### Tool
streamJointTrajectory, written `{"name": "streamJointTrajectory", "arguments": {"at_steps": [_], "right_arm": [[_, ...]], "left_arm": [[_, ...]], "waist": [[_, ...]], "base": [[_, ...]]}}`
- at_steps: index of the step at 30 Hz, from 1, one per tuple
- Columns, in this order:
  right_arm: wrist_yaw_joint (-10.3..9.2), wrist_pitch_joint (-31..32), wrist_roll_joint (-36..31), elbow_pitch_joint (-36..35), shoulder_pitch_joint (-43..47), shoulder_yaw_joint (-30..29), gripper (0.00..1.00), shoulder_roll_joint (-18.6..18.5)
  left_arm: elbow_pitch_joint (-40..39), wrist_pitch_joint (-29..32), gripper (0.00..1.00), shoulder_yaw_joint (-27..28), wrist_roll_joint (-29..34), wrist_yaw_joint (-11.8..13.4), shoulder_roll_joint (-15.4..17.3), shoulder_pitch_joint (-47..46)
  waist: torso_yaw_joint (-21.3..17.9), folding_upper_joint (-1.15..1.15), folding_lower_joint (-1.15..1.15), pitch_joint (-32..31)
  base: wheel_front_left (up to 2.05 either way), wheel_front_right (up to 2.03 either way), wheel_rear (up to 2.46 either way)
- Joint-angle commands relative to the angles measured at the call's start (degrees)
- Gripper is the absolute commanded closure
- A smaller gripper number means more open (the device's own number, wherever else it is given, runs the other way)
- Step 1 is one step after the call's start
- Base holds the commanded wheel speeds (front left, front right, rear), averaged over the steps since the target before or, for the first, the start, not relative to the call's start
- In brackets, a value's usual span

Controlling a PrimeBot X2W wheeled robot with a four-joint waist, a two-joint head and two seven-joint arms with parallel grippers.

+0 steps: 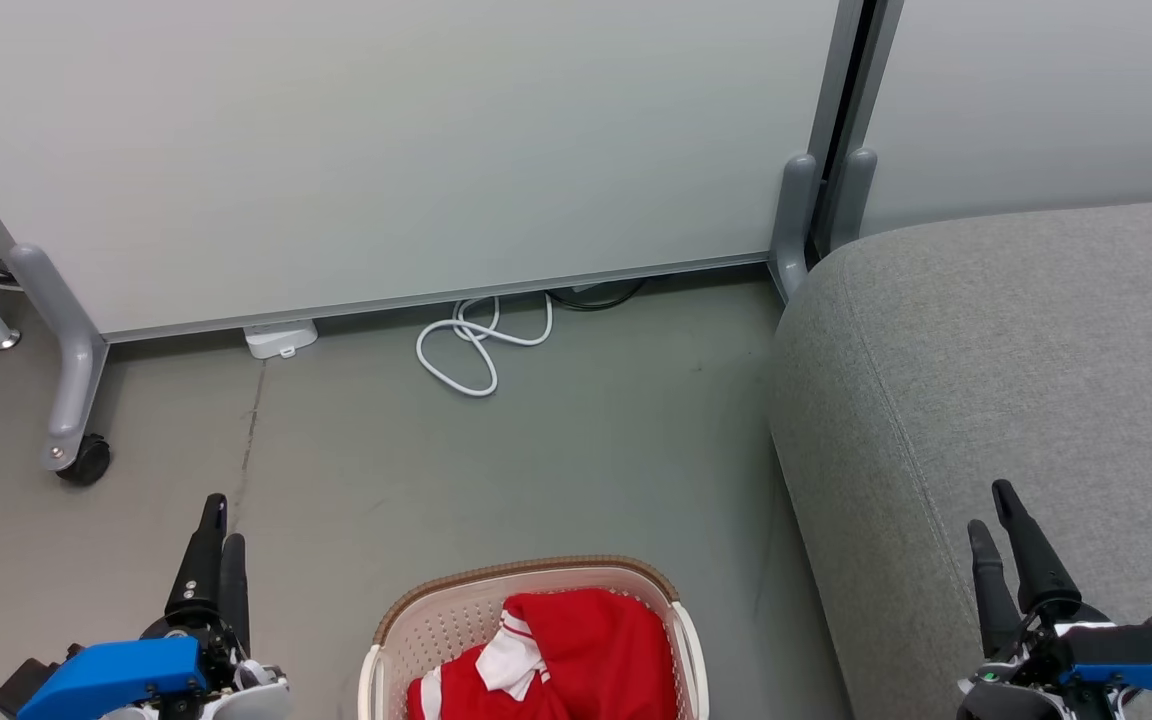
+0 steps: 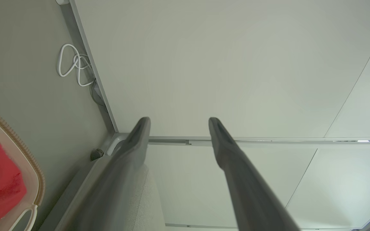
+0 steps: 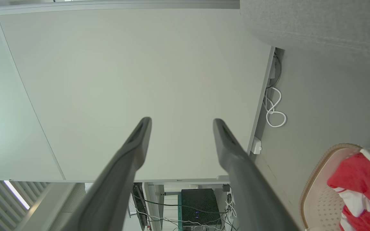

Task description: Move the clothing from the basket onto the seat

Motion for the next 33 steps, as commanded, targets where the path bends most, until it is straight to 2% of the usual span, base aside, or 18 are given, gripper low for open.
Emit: {"name": "streamJointTrajectory", "arguments": {"at_steps": [1,6,17,33], "right_arm": [[0.03,-0.94,-0.79,-1.31,-1.2,0.26,0.0,-0.2],[0.04,-2.33,-3.61,-2.0,-1.36,0.76,0.0,-0.24],[0.06,-5.16,-15.4,-4.18,-1.67,2.44,0.0,-0.34],[0.08,-8.68,-33.83,-5.41,-1.91,4.75,0.0,-0.47]], "left_arm": [[-1.53,-0.85,0.0,-0.55,0.93,-0.02,0.33,-1.58],[-2.11,-2.23,0.0,-0.76,4.24,-0.03,0.35,-1.79],[-4.13,-5.03,0.0,-1.64,15.79,0.59,0.4,-2.35],[-5.92,-8.54,0.0,-5.33,37.07,2.94,0.46,-2.26]], "waist": [[0.03,0.0,0.0,0.01],[0.07,0.0,0.0,0.05],[0.18,0.0,0.0,0.13],[0.48,0.0,0.0,0.12]], "base": [[0.0,0.0,0.0],[0.0,0.0,0.0],[0.0,0.0,0.0],[0.0,0.0,0.0]]}}
